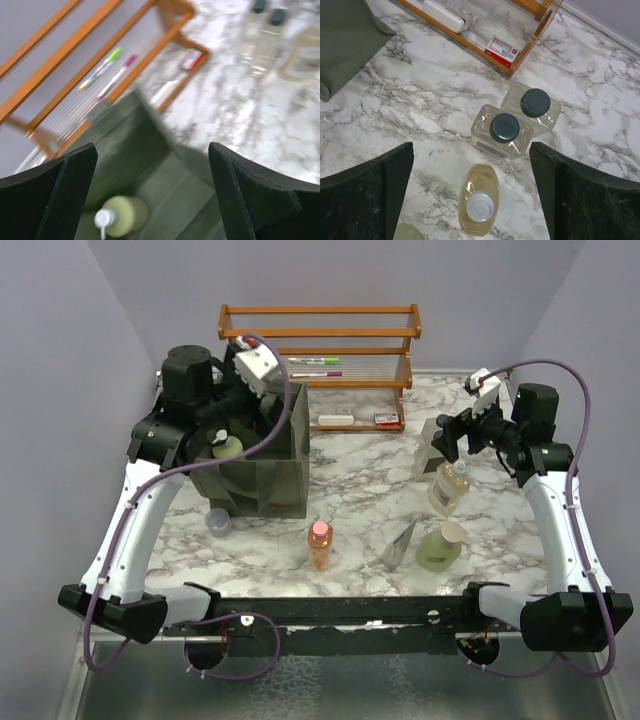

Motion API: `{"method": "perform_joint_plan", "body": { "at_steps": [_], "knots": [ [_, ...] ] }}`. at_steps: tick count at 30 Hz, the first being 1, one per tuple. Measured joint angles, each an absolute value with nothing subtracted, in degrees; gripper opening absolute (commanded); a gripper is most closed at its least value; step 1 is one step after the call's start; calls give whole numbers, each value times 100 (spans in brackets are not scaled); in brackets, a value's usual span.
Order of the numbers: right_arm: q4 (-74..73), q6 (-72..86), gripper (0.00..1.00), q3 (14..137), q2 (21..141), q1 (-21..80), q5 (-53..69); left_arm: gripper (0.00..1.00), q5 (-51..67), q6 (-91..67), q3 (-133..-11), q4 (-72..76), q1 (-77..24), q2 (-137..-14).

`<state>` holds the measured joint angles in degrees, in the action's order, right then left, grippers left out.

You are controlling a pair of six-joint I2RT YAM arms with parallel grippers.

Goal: Place the personal care products into the canvas bag
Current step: Pick up the care product from the center of the board.

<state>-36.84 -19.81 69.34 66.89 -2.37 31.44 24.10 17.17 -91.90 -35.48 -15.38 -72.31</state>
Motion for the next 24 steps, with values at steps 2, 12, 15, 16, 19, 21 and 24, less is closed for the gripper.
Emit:
{"method": "perform_joint_plan", "body": {
  "at_steps": [2,12,15,16,19,21,24],
  "knots": [
    [-3706,-1981,99,6945,6700,-237,3170,95,2547,1984,-9439,-3931,-2088,-7251],
    [-3848,-1927,99,6945,6696,-237,3181,95,3238,3192,-9638,-5487,-3940,-7550],
    [-3905,-1887,99,6945,6694,-237,3179,95,3260,3496,-9336,-5817,-4217,-7577],
    [-3909,-1872,99,6938,6694,-237,3179,96,3258,3577,-9233,-5907,-4274,-7577],
    [-3944,-1833,99,6925,6674,-237,3179,95,3251,3817,-8785,-6123,-4429,-7577],
    [-3946,-1820,99,6925,6665,-237,3179,93,3236,3935,-8468,-6233,-4497,-7577],
    [-3946,-1804,99,6925,6663,-237,3181,85,3214,4034,-8169,-6309,-4541,-7581]
  ]
}}
